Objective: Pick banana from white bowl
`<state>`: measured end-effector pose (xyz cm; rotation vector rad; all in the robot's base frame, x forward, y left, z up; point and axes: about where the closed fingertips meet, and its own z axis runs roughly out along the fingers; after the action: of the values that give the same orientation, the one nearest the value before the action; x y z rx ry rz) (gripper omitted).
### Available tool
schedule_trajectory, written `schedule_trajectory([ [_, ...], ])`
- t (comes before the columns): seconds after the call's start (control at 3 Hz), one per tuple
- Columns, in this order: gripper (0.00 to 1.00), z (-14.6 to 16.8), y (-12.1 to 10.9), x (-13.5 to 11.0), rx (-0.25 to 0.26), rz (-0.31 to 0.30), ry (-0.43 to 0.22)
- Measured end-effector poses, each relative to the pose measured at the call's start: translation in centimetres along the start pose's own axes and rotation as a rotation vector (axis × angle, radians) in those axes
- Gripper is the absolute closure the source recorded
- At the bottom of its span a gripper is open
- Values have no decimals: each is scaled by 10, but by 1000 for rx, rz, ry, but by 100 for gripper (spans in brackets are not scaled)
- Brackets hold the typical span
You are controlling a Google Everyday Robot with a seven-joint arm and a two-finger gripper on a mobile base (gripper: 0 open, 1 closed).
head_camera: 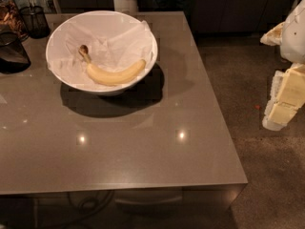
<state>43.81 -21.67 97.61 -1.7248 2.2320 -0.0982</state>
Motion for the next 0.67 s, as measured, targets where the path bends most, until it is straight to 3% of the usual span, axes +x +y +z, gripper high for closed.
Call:
schedule_trajectory([
  [0.67,0,3,-2,-8,2,25,38],
])
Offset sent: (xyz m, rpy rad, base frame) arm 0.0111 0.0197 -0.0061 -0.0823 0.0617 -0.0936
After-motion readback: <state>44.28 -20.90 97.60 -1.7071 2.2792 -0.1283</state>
